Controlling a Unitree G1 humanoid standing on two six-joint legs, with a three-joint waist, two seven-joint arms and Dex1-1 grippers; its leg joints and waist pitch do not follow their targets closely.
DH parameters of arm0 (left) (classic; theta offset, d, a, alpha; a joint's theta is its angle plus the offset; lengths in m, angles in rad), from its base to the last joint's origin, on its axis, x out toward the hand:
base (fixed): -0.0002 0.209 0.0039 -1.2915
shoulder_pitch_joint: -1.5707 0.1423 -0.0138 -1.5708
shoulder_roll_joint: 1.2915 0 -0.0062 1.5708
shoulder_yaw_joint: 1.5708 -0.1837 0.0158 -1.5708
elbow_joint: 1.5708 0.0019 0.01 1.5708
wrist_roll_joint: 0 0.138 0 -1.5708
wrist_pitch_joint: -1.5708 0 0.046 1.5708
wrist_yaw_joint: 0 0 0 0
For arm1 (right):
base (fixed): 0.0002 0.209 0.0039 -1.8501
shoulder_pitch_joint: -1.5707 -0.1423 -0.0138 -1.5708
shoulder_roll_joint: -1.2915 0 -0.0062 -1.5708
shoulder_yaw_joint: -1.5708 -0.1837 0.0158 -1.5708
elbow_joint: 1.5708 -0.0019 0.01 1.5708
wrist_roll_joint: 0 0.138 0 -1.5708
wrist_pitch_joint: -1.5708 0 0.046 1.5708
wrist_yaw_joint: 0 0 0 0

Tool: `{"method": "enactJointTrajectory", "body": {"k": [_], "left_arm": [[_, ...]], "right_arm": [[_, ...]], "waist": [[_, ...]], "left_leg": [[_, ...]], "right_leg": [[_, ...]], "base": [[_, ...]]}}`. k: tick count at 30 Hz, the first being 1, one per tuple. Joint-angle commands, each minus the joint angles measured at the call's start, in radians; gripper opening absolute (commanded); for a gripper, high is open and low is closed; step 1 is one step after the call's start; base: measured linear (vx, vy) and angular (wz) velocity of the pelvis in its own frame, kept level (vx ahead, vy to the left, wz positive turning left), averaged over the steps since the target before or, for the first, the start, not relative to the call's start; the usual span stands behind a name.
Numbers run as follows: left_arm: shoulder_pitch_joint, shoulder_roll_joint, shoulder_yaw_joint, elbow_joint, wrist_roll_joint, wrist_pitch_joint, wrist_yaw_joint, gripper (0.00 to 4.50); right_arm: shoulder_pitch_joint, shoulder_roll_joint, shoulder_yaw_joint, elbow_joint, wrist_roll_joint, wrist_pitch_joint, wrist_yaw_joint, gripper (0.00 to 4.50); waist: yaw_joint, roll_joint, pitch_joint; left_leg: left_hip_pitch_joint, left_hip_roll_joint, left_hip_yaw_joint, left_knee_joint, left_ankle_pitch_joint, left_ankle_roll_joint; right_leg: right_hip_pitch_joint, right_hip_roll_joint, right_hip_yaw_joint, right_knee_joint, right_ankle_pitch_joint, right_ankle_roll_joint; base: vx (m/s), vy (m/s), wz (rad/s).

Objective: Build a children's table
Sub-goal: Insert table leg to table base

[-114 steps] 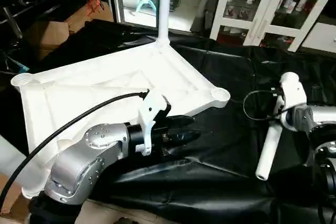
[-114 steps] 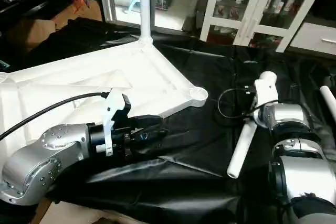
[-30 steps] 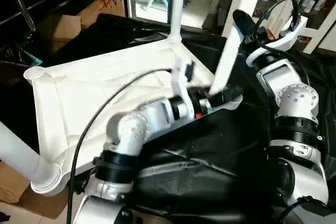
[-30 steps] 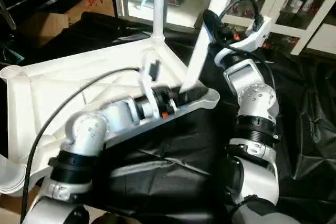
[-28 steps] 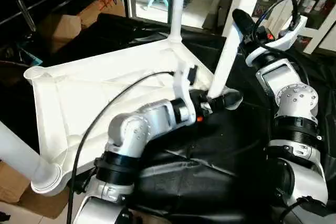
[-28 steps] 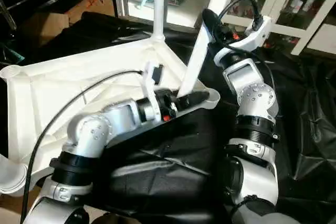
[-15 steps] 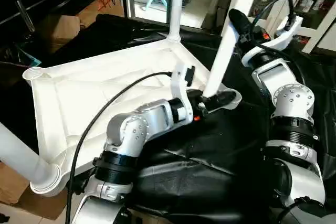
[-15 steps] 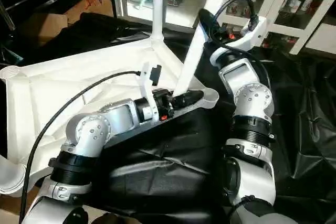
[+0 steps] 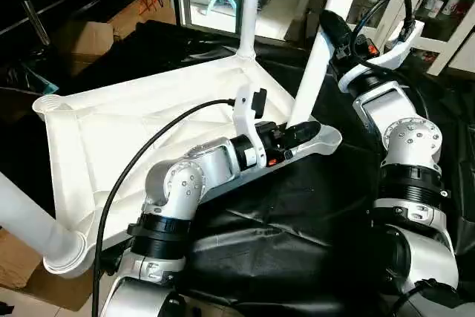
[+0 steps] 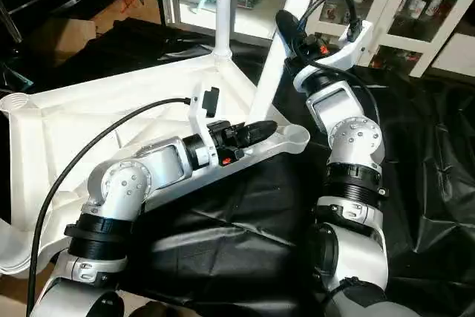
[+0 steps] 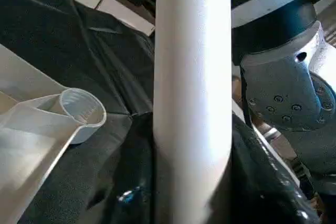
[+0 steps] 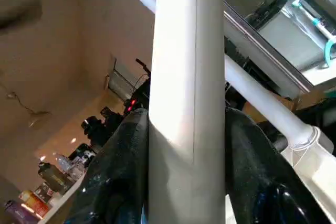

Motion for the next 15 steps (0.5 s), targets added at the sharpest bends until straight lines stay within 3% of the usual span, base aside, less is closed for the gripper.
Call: {"method": "enactJointTrajectory", "body": {"k": [1,5,7,13,15], "left_arm": [[-0.005,-0.003,0.002,-0.004,-0.016,0.006,-0.014,1.44],[-0.001,0.000,0.005,-0.006,-0.013,0.005,-0.013,1.41],[0.003,0.003,0.012,-0.008,-0.004,-0.004,-0.005,1.40],[0.006,0.072,0.012,-0.041,0.038,-0.039,-0.020,1.39],[0.006,0.115,0.015,-0.059,0.062,-0.053,-0.022,1.39]], "right_arm": [[-0.004,0.001,0.012,-0.039,0.009,-0.001,-0.009,1.59],[-0.001,0.004,0.017,-0.041,0.011,-0.007,0.000,1.59],[0.002,0.003,0.028,-0.040,-0.001,-0.035,0.013,2.29],[0.000,-0.002,0.054,-0.043,-0.021,-0.045,0.033,2.74],[-0.002,-0.021,0.070,-0.022,-0.047,-0.050,0.047,2.78]], "waist": [[0.001,-0.002,-0.098],[0.001,-0.002,-0.097],[0.002,-0.004,-0.098],[0.001,-0.008,-0.097],[0.001,-0.014,-0.097]], "left_leg": [[0.043,0.031,-0.023,-0.053,0.162,0.077],[0.043,0.031,-0.023,-0.053,0.160,0.076],[0.043,0.032,-0.023,-0.053,0.152,0.074],[0.043,0.032,-0.024,-0.054,0.151,0.080],[0.041,0.032,-0.024,-0.055,0.162,0.082]], "right_leg": [[0.058,-0.045,0.025,-0.041,0.358,-0.257],[0.058,-0.045,0.025,-0.041,0.360,-0.258],[0.058,-0.046,0.025,-0.042,0.352,-0.258],[0.057,-0.045,0.025,-0.042,0.332,-0.249],[0.059,-0.045,0.024,-0.039,0.329,-0.245]], "base": [[0.000,0.000,0.00],[0.000,0.000,0.00],[0.000,0.000,0.00],[0.000,0.000,0.00],[0.000,0.000,0.00]]}}
